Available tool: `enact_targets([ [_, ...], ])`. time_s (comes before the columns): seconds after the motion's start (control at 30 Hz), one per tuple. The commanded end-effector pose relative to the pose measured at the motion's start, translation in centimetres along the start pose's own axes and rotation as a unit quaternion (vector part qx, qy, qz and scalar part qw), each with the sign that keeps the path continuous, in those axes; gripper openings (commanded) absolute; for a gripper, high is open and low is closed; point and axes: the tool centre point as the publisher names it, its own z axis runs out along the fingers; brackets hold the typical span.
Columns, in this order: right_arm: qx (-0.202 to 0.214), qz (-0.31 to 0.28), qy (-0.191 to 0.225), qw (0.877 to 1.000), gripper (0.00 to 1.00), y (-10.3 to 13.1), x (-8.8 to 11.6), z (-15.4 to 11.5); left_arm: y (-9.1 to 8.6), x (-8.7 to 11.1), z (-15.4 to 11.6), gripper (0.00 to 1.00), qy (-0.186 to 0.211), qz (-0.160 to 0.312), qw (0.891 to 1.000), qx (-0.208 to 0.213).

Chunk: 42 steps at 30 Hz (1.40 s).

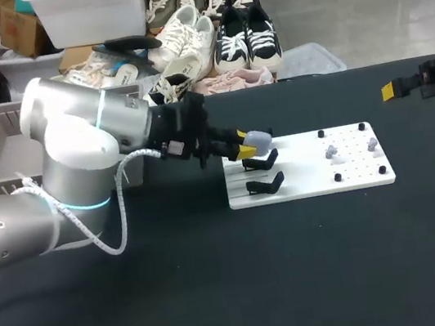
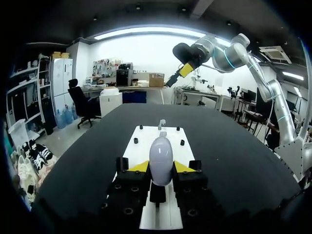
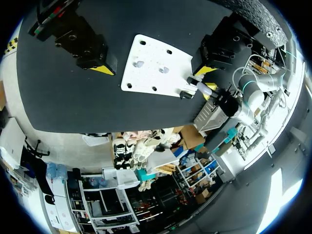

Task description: Pick up each earbud case from the left stands, insert the matching earbuds, close the lid, and place the case in the box.

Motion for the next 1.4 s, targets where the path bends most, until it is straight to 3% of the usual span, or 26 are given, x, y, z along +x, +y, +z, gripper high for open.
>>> enact_targets([
  [0.03,-0.001,0.0,0.001,1.0,1.0,-0.1,-0.1,0.0,-2.6,-1.5,-1.6,0.0,-0.026,0.021,0.999,-0.013],
  [0.3,-0.001,0.0,0.001,1.0,1.0,-0.1,-0.1,0.0,-6.7,-4.5,-2.2,0.0,-0.082,0.08,0.993,-0.036],
  [0.6,-0.001,0.0,0.001,1.0,1.0,-0.1,-0.1,0.0,-9.1,-5.6,-2.0,0.0,-0.109,0.047,0.992,-0.049],
  [1.4,-0.001,0.0,0.001,1.0,1.0,-0.1,-0.1,0.0,-9.4,-5.8,-2.3,0.0,-0.108,0.032,0.993,-0.044],
])
